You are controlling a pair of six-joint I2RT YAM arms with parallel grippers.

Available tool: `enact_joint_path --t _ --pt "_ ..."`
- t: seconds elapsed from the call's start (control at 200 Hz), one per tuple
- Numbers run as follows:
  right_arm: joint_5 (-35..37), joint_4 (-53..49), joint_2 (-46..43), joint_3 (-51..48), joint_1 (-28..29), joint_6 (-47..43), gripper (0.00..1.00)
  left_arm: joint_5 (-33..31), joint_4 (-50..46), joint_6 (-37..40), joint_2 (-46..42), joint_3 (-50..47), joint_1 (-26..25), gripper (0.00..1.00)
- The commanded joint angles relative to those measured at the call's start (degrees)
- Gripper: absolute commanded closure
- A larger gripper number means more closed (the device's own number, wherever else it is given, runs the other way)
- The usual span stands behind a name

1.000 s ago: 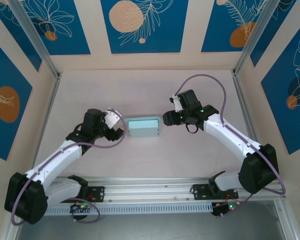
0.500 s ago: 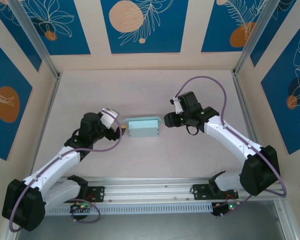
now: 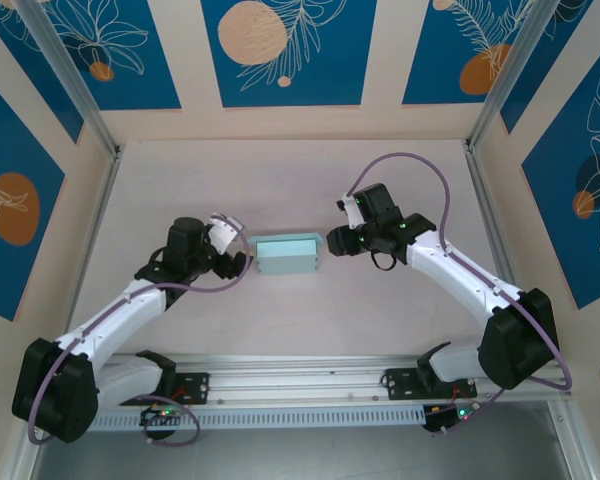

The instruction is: Fold the paper box

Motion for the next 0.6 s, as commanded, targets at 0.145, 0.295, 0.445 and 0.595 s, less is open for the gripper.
enact_joint_path --t 0.145,0.295,0.445,0.595 --pt "-0.5 0.7 1.2 0.6 1.4 -2.6 0.53 2.2 -1.0 2.7 4.7 4.3 0.8 0.3" --pt "-0.7 1.0 3.8 2.0 1.7 -3.3 0.57 2.6 -1.1 2.9 6.6 5.4 0.8 0.35" --pt "-0.4 1.7 5.6 2.8 2.3 -3.9 0.6 2.2 -1.9 3.1 7.9 5.9 0.7 0.38" --pt "0.1 2.5 6.9 3.5 2.4 -4.4 0.58 2.2 -1.3 2.6 9.2 6.2 0.8 0.43"
